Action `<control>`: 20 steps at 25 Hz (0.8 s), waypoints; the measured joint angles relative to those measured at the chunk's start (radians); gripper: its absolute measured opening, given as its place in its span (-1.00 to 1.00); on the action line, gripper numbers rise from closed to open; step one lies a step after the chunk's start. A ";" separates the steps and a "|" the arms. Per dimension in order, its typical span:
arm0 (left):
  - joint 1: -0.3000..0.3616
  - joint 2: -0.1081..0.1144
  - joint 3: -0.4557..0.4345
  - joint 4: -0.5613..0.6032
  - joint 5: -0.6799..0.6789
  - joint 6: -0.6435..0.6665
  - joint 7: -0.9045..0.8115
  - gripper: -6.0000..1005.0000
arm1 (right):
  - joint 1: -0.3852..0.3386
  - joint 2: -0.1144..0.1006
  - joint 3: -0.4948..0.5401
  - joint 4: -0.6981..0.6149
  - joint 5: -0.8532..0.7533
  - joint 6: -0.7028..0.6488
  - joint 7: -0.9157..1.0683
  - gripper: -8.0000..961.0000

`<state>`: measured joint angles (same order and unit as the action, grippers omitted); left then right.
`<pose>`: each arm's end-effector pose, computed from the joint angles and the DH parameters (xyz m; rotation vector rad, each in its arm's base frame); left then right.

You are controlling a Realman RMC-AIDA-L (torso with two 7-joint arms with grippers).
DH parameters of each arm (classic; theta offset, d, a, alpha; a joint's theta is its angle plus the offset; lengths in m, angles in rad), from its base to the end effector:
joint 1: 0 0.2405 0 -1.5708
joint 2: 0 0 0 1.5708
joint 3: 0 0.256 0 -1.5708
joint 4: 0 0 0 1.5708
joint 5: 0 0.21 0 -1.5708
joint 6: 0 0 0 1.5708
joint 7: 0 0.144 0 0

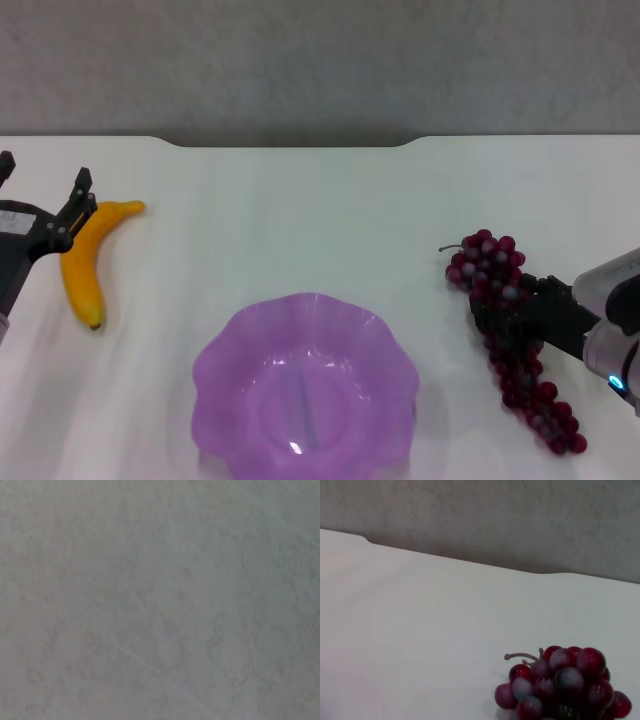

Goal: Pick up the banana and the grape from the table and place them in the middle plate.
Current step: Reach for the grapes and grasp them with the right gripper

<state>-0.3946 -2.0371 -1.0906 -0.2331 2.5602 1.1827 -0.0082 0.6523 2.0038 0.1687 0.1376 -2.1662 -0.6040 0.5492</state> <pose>-0.3257 0.3351 0.0093 -1.6008 -0.3342 -0.6207 0.3392 0.3622 -0.0715 -2.1176 0.8169 0.2297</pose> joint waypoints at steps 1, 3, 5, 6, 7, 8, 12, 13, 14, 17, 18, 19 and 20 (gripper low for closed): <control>0.000 0.000 0.000 0.000 0.000 0.000 0.000 0.80 | 0.000 0.000 0.000 0.000 0.000 0.000 0.000 0.84; 0.000 0.000 0.000 0.000 0.000 0.000 0.000 0.80 | -0.001 -0.001 0.000 -0.001 -0.001 0.002 0.000 0.84; 0.000 0.000 0.000 0.000 0.000 0.000 0.000 0.80 | 0.000 0.000 0.000 -0.002 -0.001 0.007 -0.001 0.83; 0.000 0.000 0.000 0.000 0.000 0.000 0.000 0.80 | 0.000 0.000 0.000 -0.002 -0.001 0.009 -0.003 0.83; 0.000 0.000 0.000 0.000 0.000 0.000 0.000 0.80 | 0.001 0.000 0.000 -0.002 -0.001 0.010 -0.004 0.82; 0.000 0.000 0.000 0.000 0.000 0.000 0.001 0.80 | 0.001 0.000 0.000 -0.002 -0.001 0.010 -0.005 0.82; 0.000 0.000 0.000 0.000 0.000 0.000 0.001 0.80 | 0.001 0.001 0.000 -0.003 -0.001 0.011 -0.007 0.79; 0.000 0.000 0.000 0.000 0.000 0.000 0.002 0.80 | 0.001 0.001 0.000 -0.003 -0.001 0.011 -0.007 0.78; 0.000 0.000 0.000 0.000 0.000 0.000 0.002 0.80 | 0.000 0.001 0.000 -0.003 -0.001 0.010 -0.007 0.77; 0.000 0.000 0.000 0.000 0.000 0.000 0.002 0.80 | -0.002 0.000 0.000 -0.004 -0.002 0.010 -0.007 0.73; 0.000 0.000 0.000 0.000 0.000 0.000 0.002 0.80 | -0.002 0.000 0.000 -0.006 -0.002 0.010 -0.007 0.72; 0.000 0.000 0.000 0.000 0.000 0.000 0.002 0.80 | -0.002 0.000 0.000 -0.009 -0.002 0.010 -0.007 0.70; 0.000 0.000 0.000 0.000 0.000 0.000 0.002 0.80 | -0.001 0.001 0.000 -0.011 -0.002 0.010 -0.007 0.69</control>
<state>-0.3941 -2.0371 -1.0907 -0.2331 2.5603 1.1827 -0.0061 0.6510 2.0047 0.1686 0.1265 -2.1686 -0.5943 0.5419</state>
